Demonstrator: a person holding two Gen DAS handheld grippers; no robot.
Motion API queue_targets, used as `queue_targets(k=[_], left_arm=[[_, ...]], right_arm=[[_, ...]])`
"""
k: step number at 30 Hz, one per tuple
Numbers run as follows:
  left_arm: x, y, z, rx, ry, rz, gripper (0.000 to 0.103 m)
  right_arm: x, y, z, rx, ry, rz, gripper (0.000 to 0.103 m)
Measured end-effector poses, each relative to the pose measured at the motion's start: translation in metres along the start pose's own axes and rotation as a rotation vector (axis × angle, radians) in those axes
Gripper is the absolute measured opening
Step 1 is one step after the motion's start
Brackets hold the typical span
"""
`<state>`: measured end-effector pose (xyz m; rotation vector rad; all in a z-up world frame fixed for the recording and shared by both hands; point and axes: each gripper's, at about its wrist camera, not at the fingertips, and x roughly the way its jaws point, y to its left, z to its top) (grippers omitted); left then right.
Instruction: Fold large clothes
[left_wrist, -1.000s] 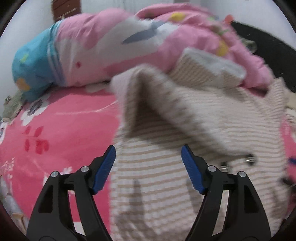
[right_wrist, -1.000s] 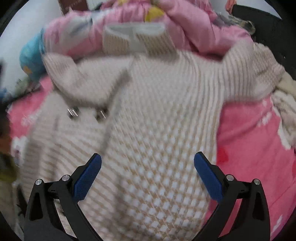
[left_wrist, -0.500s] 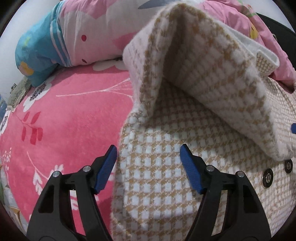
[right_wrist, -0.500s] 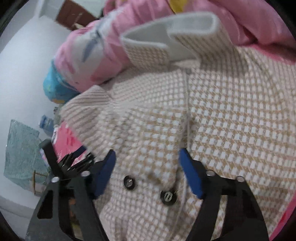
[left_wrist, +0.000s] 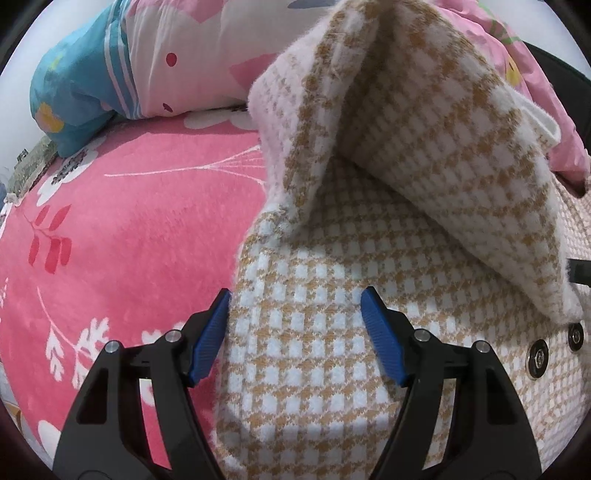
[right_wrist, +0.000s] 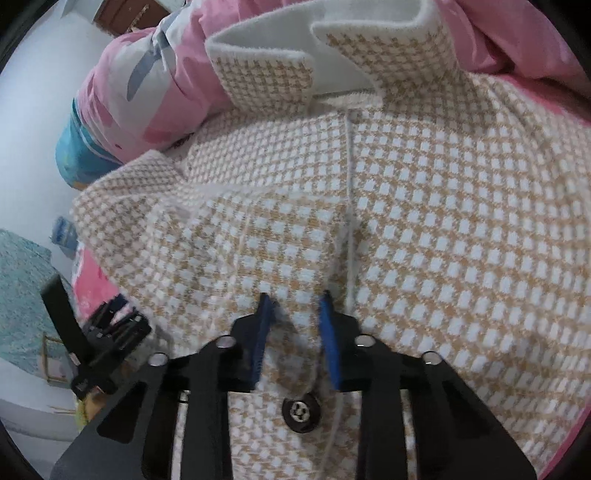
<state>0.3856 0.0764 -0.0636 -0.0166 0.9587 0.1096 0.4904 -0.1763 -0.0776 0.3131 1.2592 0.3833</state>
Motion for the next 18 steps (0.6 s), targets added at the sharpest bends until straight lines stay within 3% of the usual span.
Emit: queue_targets(k=[1, 3, 10, 14, 18], left_arm=[[0.003, 0.004, 0.001, -0.001, -0.001, -0.002, 0.069], [0.003, 0.004, 0.001, 0.0, -0.002, -0.002, 0.069], [0.003, 0.003, 0.002, -0.003, 0.001, -0.01, 0.069], [0.003, 0.004, 0.002, -0.009, 0.003, -0.021, 0.069], [0.004, 0.005, 0.003, -0.01, 0.005, -0.026, 0.069]], right_arm=[[-0.004, 0.005, -0.001, -0.024, -0.011, -0.026, 0.011], [-0.015, 0.015, -0.007, -0.061, -0.033, -0.052, 0.007], [-0.073, 0.045, 0.001, -0.137, -0.179, -0.119, 0.006], [-0.109, 0.037, 0.007, -0.108, -0.261, -0.147, 0.006], [-0.139, 0.001, 0.011, -0.037, -0.322, -0.177, 0.005]])
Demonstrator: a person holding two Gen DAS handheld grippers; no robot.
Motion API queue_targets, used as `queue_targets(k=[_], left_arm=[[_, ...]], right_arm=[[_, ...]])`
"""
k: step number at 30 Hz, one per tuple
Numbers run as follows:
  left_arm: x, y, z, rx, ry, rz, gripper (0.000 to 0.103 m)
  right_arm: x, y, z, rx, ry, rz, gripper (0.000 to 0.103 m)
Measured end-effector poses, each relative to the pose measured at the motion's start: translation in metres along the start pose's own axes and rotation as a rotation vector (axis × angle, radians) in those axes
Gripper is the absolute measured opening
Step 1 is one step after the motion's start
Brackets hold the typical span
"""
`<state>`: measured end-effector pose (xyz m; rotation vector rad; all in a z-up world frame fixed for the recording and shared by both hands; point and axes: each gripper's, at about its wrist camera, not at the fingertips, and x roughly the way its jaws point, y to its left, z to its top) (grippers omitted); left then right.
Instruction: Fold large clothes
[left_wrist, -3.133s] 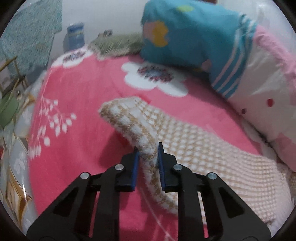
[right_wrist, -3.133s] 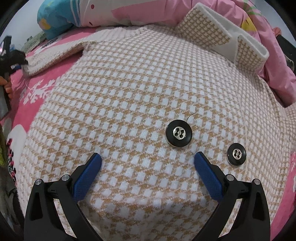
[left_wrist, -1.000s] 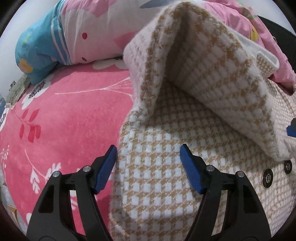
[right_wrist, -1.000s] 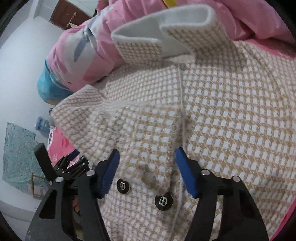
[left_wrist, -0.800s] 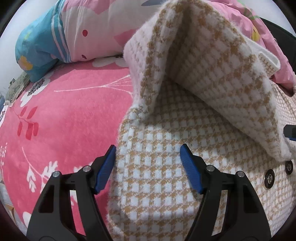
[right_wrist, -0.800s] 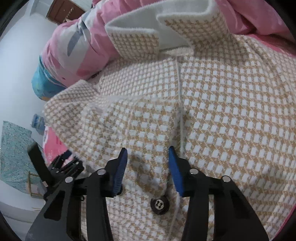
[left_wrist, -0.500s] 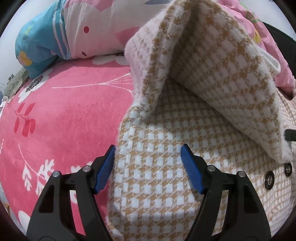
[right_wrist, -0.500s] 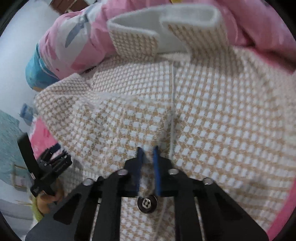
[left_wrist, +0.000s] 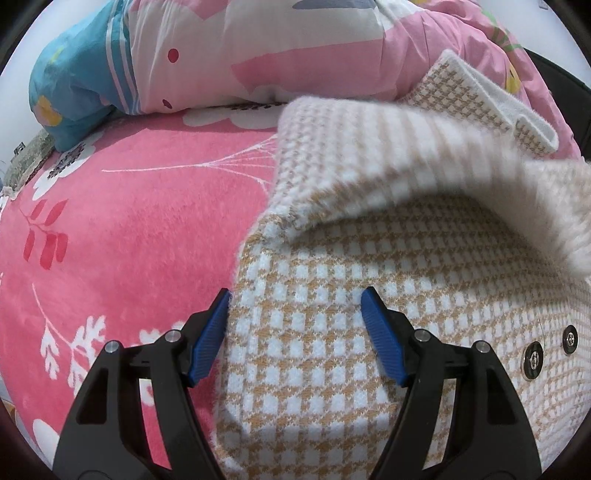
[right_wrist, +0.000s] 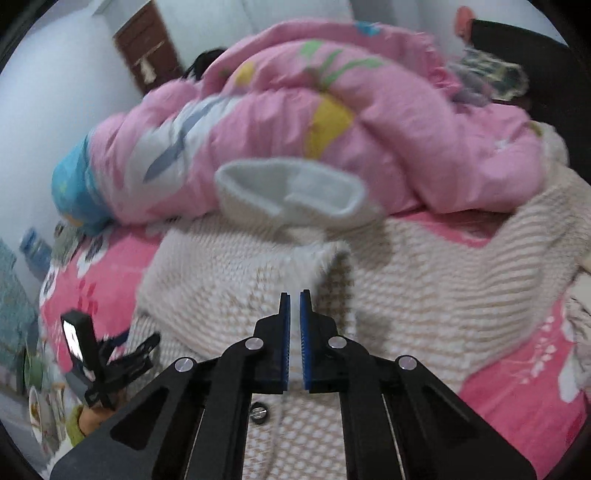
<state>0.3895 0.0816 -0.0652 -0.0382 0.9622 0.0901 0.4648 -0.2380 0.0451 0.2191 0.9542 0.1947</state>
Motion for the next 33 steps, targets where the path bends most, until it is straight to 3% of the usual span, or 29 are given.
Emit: queue_targets(k=[6, 14, 17, 19, 20, 26, 33], left_arm=[[0.001, 0.0, 0.0, 0.0, 0.0, 0.001, 0.069], [0.002, -0.001, 0.002, -0.001, -0.002, -0.001, 0.069], [0.003, -0.001, 0.002, -0.005, -0.003, -0.012, 0.069], [0.003, 0.0, 0.003, -0.005, -0.002, -0.015, 0.069], [0.003, 0.0, 0.003, -0.005, -0.002, -0.016, 0.069], [0.003, 0.0, 0.003, -0.005, -0.002, -0.015, 0.07], [-0.001, 0.011, 0.006, -0.046, -0.006, -0.033, 0.07]], right_arm=[[0.027, -0.045, -0.005, 0.025, 0.054, -0.1, 0.005], [0.06, -0.07, -0.017, 0.053, 0.073, -0.167, 0.005], [0.049, -0.08, -0.019, 0.097, 0.059, -0.126, 0.015], [0.036, -0.086, -0.022, 0.118, 0.042, -0.106, 0.046], [0.032, -0.088, -0.023, 0.12, 0.04, -0.1, 0.05], [0.026, -0.11, -0.033, 0.195, 0.111, 0.031, 0.052], [0.076, -0.105, -0.045, 0.2, 0.225, 0.14, 0.052]])
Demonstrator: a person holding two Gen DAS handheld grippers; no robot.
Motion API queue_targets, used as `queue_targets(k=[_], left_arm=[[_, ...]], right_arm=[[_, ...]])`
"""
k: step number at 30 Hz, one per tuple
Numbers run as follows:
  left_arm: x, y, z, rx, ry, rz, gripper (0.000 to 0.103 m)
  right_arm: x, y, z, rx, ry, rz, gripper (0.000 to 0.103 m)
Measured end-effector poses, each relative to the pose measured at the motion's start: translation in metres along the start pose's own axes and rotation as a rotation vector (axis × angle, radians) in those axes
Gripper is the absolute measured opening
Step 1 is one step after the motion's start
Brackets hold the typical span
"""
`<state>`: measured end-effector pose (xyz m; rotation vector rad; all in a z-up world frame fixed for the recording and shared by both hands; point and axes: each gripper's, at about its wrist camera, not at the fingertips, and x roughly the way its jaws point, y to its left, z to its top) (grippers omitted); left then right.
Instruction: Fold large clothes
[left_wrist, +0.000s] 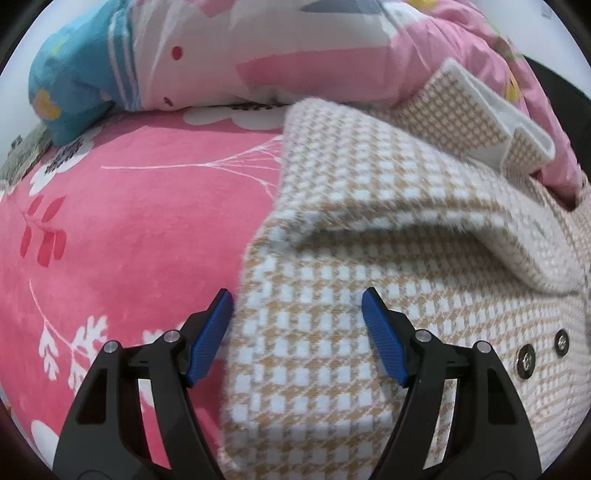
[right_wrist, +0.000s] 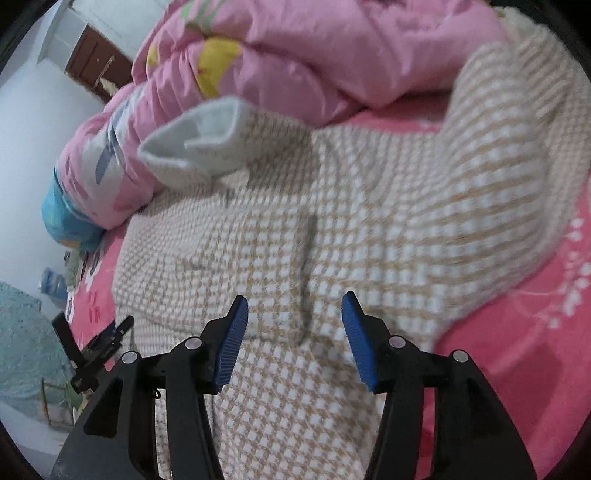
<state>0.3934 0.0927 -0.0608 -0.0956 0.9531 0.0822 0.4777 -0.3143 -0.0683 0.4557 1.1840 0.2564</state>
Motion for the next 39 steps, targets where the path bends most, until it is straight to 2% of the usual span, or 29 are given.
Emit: queue_targets(k=[2, 3, 5, 8, 10, 13, 14, 16, 19, 22, 23, 26, 27, 28, 30, 32, 34, 35, 37, 39], left_arm=[[-0.002, 0.009, 0.001, -0.023, -0.002, 0.002, 0.069], [-0.001, 0.014, 0.003, -0.034, 0.003, 0.003, 0.069], [0.0, 0.021, 0.004, -0.042, 0.015, 0.011, 0.069], [0.002, 0.029, 0.006, -0.044, 0.027, 0.016, 0.07], [0.003, 0.033, 0.007, -0.053, 0.029, 0.01, 0.07], [0.003, 0.037, 0.008, -0.058, 0.032, 0.013, 0.069], [0.003, 0.037, 0.009, -0.058, 0.033, 0.014, 0.069], [0.002, 0.036, 0.009, -0.048, 0.035, 0.02, 0.069], [0.002, 0.035, 0.009, -0.04, 0.036, 0.027, 0.068], [0.003, 0.033, 0.01, -0.035, 0.037, 0.038, 0.068], [0.003, 0.032, 0.01, -0.033, 0.037, 0.04, 0.068], [0.002, 0.033, 0.011, -0.029, 0.039, 0.036, 0.068], [0.001, 0.034, 0.011, -0.026, 0.039, 0.036, 0.068], [0.001, 0.034, 0.011, -0.027, 0.039, 0.037, 0.068], [0.002, 0.034, 0.011, -0.034, 0.038, 0.04, 0.068], [0.003, 0.033, 0.01, -0.039, 0.036, 0.047, 0.068], [0.003, 0.032, 0.009, -0.045, 0.034, 0.053, 0.068], [0.003, 0.032, 0.009, -0.048, 0.035, 0.054, 0.068], [0.001, 0.033, 0.009, -0.054, 0.038, 0.049, 0.068], [-0.004, 0.036, 0.009, -0.064, 0.042, 0.035, 0.068]], right_arm=[[0.017, 0.004, 0.0, -0.018, 0.032, -0.006, 0.052], [0.023, 0.006, -0.001, -0.029, 0.047, -0.007, 0.048], [0.032, 0.015, -0.005, -0.077, 0.066, -0.018, 0.033], [0.027, 0.034, -0.008, -0.18, 0.03, -0.093, 0.013], [0.009, 0.041, -0.004, -0.186, -0.023, -0.094, 0.01], [-0.032, 0.051, 0.004, -0.208, -0.149, -0.108, 0.009], [-0.041, 0.054, 0.007, -0.223, -0.186, -0.136, 0.009], [-0.047, 0.052, 0.009, -0.228, -0.221, -0.178, 0.009], [-0.017, 0.036, 0.008, -0.213, -0.184, -0.256, 0.009], [0.022, 0.011, 0.004, -0.176, -0.07, -0.267, 0.01], [0.024, 0.008, 0.002, -0.176, -0.069, -0.266, 0.012], [0.009, 0.008, 0.002, -0.15, -0.119, -0.23, 0.021], [-0.001, 0.009, 0.003, -0.144, -0.154, -0.219, 0.03], [-0.01, 0.011, 0.004, -0.15, -0.193, -0.225, 0.033], [-0.019, 0.016, 0.007, -0.164, -0.235, -0.228, 0.034], [-0.017, 0.02, 0.01, -0.177, -0.237, -0.192, 0.034], [0.0, 0.025, 0.008, -0.198, -0.198, -0.167, 0.034], [0.016, 0.028, 0.004, -0.224, -0.15, -0.183, 0.034], [0.05, 0.032, -0.005, -0.28, -0.062, -0.274, 0.035], [0.052, 0.037, -0.008, -0.3, -0.069, -0.301, 0.035]])
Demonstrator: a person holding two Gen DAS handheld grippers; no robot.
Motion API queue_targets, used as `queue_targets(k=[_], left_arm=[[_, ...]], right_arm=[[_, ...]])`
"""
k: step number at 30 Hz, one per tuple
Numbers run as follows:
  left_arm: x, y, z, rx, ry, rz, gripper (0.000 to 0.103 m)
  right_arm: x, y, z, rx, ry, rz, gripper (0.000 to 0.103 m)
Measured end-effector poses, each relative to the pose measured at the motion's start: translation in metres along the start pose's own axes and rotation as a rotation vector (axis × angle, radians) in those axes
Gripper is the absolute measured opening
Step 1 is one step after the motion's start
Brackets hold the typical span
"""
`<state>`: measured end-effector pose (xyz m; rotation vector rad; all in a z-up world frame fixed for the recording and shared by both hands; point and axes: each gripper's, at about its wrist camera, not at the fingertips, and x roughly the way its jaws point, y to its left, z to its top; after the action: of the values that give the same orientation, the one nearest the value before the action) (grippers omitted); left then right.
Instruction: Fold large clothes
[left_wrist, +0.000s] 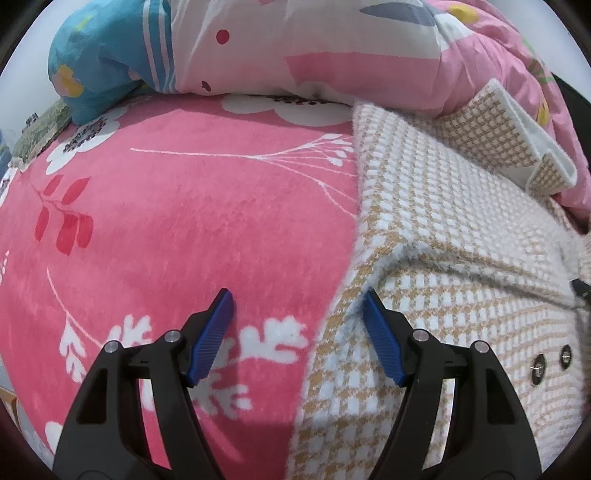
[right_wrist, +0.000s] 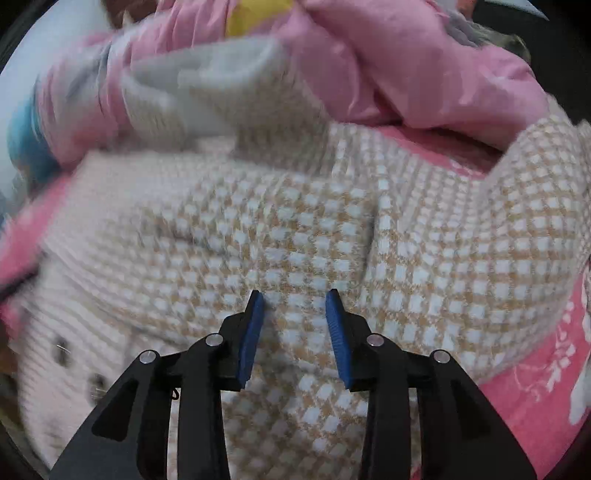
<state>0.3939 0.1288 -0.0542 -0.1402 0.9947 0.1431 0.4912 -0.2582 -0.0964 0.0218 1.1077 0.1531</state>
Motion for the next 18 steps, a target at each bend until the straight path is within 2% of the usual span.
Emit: queue_targets(k=[3, 5, 7, 9, 12, 14, 16, 18], left_arm=[[-0.016, 0.005, -0.001, 0.006, -0.015, -0.008, 0.068], [-0.036, 0.007, -0.001, 0.014, -0.049, -0.029, 0.068], [-0.051, 0.005, 0.004, 0.024, -0.08, -0.041, 0.068], [-0.061, -0.002, 0.012, 0.022, -0.099, -0.072, 0.068], [-0.063, -0.024, 0.031, 0.021, -0.11, -0.114, 0.068], [-0.057, -0.046, 0.042, 0.042, -0.116, -0.142, 0.068], [-0.043, -0.071, 0.052, 0.071, -0.102, -0.156, 0.069], [-0.028, -0.092, 0.058, 0.097, -0.085, -0.161, 0.069]], right_arm=[[-0.021, 0.001, 0.011, 0.061, 0.05, -0.029, 0.035], [-0.043, 0.011, 0.017, 0.032, 0.0, -0.027, 0.036], [-0.06, 0.028, 0.027, -0.009, -0.063, 0.007, 0.053], [-0.066, 0.046, 0.039, -0.048, -0.111, 0.03, 0.064], [-0.046, 0.076, 0.055, -0.097, -0.109, 0.061, 0.069], [-0.013, 0.091, 0.055, -0.113, -0.047, 0.055, 0.069], [0.029, 0.095, 0.052, -0.109, 0.072, 0.005, 0.071], [0.035, 0.092, 0.047, -0.086, 0.046, 0.014, 0.074]])
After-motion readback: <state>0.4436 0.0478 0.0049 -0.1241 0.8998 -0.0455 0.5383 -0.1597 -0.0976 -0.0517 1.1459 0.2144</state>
